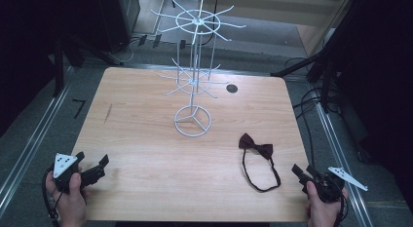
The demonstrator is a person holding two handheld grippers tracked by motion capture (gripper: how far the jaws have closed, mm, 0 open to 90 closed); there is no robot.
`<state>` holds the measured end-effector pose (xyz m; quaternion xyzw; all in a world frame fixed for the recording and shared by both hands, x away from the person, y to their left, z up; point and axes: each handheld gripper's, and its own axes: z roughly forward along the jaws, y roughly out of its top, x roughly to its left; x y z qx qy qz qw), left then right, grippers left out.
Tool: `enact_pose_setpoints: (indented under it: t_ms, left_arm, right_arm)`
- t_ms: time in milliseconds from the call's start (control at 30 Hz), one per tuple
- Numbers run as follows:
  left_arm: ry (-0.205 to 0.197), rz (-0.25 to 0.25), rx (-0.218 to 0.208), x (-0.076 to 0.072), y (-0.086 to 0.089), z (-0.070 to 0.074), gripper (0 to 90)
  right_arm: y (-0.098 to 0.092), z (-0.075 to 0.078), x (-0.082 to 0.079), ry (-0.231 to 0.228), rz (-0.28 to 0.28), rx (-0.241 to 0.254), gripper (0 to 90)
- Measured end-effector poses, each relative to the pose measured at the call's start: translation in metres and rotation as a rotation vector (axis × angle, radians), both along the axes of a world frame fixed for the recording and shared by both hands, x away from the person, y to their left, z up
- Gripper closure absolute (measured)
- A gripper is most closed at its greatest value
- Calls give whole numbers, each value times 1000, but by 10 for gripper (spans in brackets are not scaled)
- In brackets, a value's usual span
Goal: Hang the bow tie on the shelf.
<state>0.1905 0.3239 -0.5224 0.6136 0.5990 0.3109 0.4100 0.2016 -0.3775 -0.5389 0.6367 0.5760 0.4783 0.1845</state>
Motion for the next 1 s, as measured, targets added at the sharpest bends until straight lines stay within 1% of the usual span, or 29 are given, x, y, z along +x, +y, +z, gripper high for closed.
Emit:
enact_pose_setpoints:
  t_ms: [67,133,233,267,300,333,367,400,433,467,500,533,567,600,633,733,767,800,867,933,967,1000]
  left_arm:
    - [3,-1,2,1,0,0,134]
    - [8,-1,1,1,0,0,134]
    - [4,-4,3,1,-1,0,134]
    - [6,-3,3,1,-1,0,134]
    - [6,-3,3,1,-1,0,134]
    - [8,-2,2,1,-1,0,134]
    - [7,-3,3,1,-1,0,134]
    - [4,-4,3,1,-1,0,134]
    - [5,-7,-1,1,-1,0,134]
    - [5,-7,-1,1,-1,0,134]
    - [7,-7,-2,1,-1,0,134]
    - [8,-7,-3,1,-1,0,134]
    - [8,-7,-3,1,-1,0,134]
    - [9,-9,-3,1,-1,0,134]
    - [11,-10,-4,1,0,0,134]
    - [13,-11,-4,1,0,0,134]
    - [13,-11,-4,1,0,0,134]
    - [14,-12,-4,1,0,0,134]
    - [15,-13,-5,1,0,0,134]
    - [15,-14,-6,1,0,0,134]
    - [15,-14,-6,1,0,0,134]
    - [16,-14,-5,1,0,0,134]
  right_arm:
    - [5,3,1,5,11,-25,231]
    - [12,7,2,8,35,-28,217]
    - [24,17,4,5,74,-20,190]
    - [29,20,4,6,82,-28,185]
    - [29,20,4,6,82,-28,185]
    - [39,26,5,9,106,-44,140]
    - [39,26,5,9,106,-44,140]
    - [44,29,6,16,123,-54,139]
    - [55,32,7,26,157,-74,64]
    - [58,32,8,36,169,-73,21]
    - [62,32,9,50,187,-68,0]
    - [66,32,10,63,201,-66,0]
    - [66,32,10,63,201,-66,0]
    - [70,32,11,75,201,-77,0]
    - [78,31,14,111,209,-96,0]
    - [89,29,16,155,250,-109,0]
    - [89,29,16,155,250,-109,0]
    - [97,26,18,189,267,-128,0]
    - [102,23,19,216,286,-129,0]
    - [108,20,19,234,297,-136,0]
    - [108,20,19,234,297,-136,0]
    - [113,18,20,247,304,-151,0]
